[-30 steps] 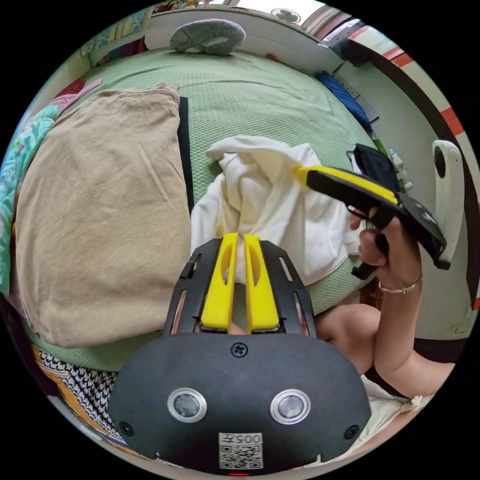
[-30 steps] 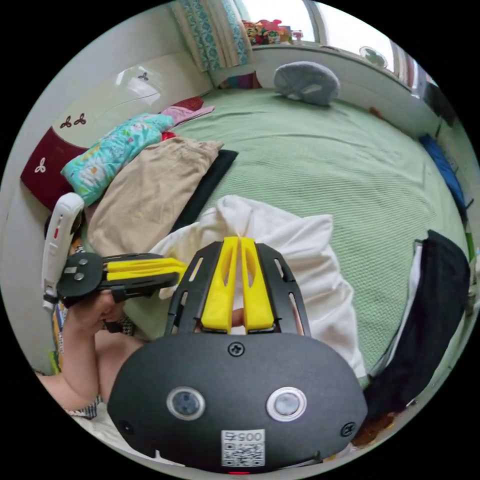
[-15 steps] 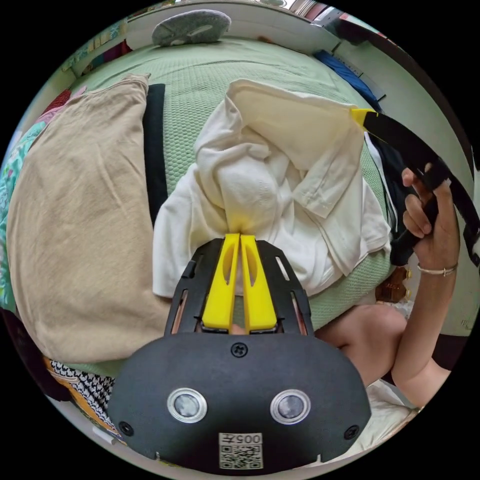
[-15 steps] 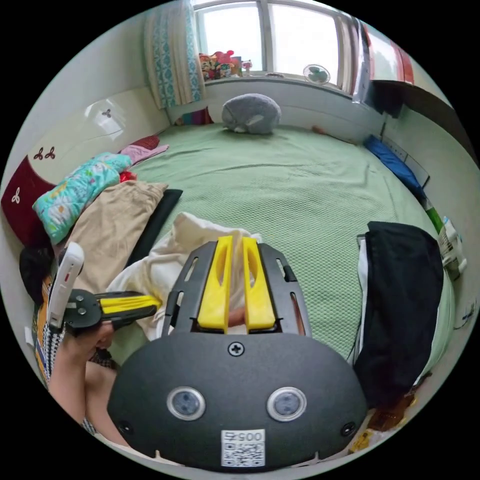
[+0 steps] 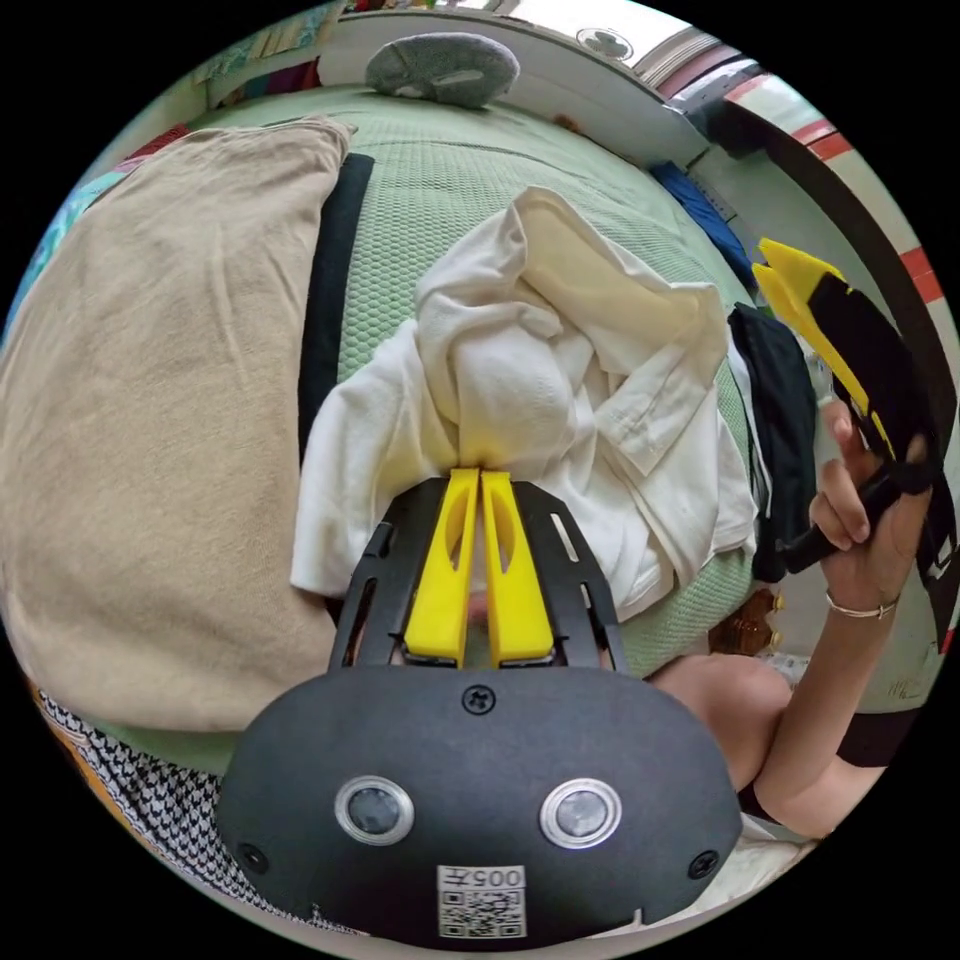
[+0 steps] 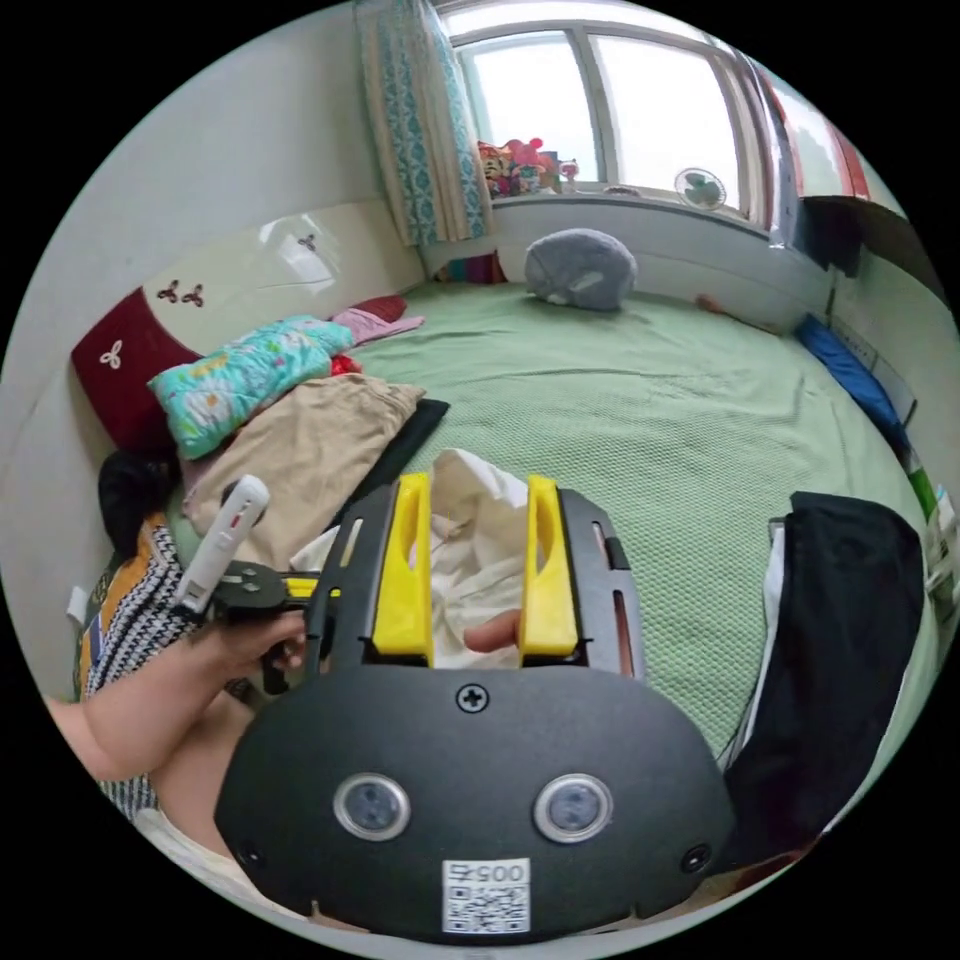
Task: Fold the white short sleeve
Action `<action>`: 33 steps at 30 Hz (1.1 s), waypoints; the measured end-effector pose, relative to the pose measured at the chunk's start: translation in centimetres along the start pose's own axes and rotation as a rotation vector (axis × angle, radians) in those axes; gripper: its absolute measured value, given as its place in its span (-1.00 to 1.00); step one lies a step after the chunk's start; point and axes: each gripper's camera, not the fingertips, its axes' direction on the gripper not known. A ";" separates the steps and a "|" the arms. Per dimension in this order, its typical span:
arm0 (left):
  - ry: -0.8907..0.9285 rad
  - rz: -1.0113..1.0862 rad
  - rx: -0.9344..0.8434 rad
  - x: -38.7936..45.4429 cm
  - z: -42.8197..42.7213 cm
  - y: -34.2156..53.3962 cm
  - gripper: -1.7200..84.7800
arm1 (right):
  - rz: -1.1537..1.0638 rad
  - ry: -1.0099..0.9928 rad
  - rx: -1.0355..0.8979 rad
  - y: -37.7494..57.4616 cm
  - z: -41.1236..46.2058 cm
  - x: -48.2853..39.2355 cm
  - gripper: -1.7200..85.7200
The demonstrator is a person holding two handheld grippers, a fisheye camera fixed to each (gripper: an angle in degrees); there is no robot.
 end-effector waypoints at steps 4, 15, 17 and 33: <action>-0.067 0.042 -0.022 1.3 -1.3 0.4 -0.96 | -0.096 0.046 -0.037 0.3 -0.7 -2.2 -0.65; 0.054 0.204 0.144 5.2 -6.3 4.6 -0.96 | -0.137 0.046 -0.113 3.3 -4.7 -2.0 -0.65; 0.066 0.196 0.148 5.3 -6.8 5.0 -0.96 | -0.130 0.032 -0.161 5.2 -5.2 -1.9 -0.64; 0.165 0.177 0.180 4.6 -9.1 5.9 -0.96 | -0.052 0.065 -0.412 6.1 1.1 1.4 -0.78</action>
